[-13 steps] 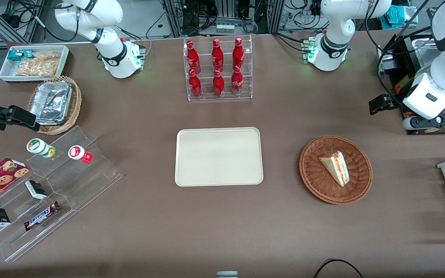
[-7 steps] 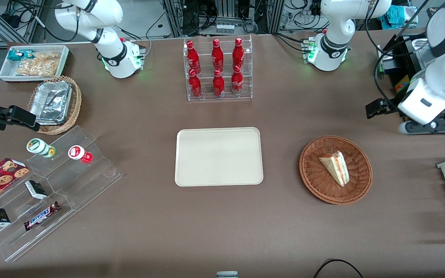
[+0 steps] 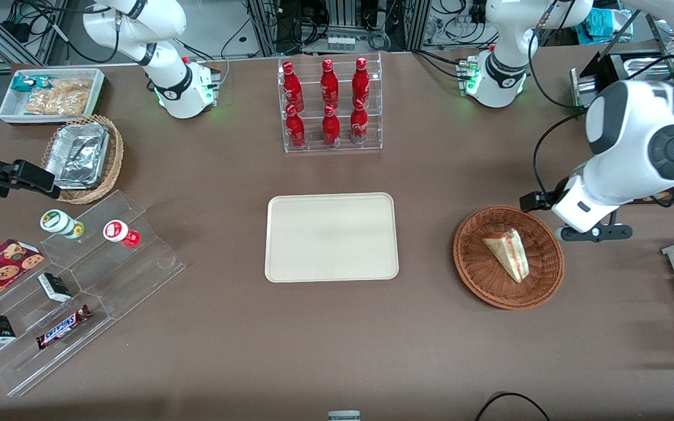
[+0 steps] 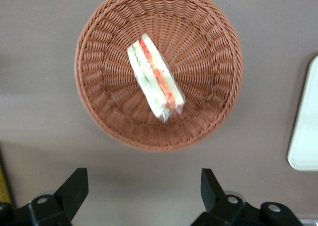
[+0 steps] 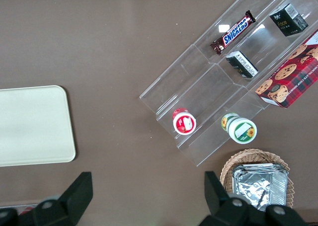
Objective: Place sandwich from basket to tray
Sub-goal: 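Move the left gripper over the sandwich in the wicker basket, then lower the left gripper and close it on the wrapped sandwich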
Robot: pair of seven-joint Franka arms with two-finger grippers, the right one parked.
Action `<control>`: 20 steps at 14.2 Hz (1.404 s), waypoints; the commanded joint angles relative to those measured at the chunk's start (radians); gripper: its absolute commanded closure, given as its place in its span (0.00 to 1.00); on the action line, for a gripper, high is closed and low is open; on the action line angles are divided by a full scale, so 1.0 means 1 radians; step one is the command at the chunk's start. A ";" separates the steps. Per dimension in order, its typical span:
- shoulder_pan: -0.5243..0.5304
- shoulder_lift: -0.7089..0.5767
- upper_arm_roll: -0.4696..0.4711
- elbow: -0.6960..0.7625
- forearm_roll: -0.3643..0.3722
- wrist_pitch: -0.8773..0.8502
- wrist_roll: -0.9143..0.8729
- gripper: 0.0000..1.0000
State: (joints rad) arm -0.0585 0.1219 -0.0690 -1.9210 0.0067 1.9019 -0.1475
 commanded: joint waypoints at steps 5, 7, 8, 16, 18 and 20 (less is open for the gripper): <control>-0.011 0.016 -0.006 -0.225 0.016 0.377 -0.447 0.00; -0.009 0.042 -0.009 -0.223 0.015 0.423 -0.555 0.00; -0.009 0.060 -0.008 -0.222 0.015 0.445 -0.626 0.00; -0.007 0.209 -0.009 -0.190 0.009 0.549 -0.685 0.00; -0.006 0.234 -0.009 -0.185 0.003 0.557 -0.687 0.32; -0.006 0.226 -0.009 -0.188 0.003 0.548 -0.687 0.75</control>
State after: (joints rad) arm -0.0590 0.3455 -0.0806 -2.1276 0.0070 2.4535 -0.8146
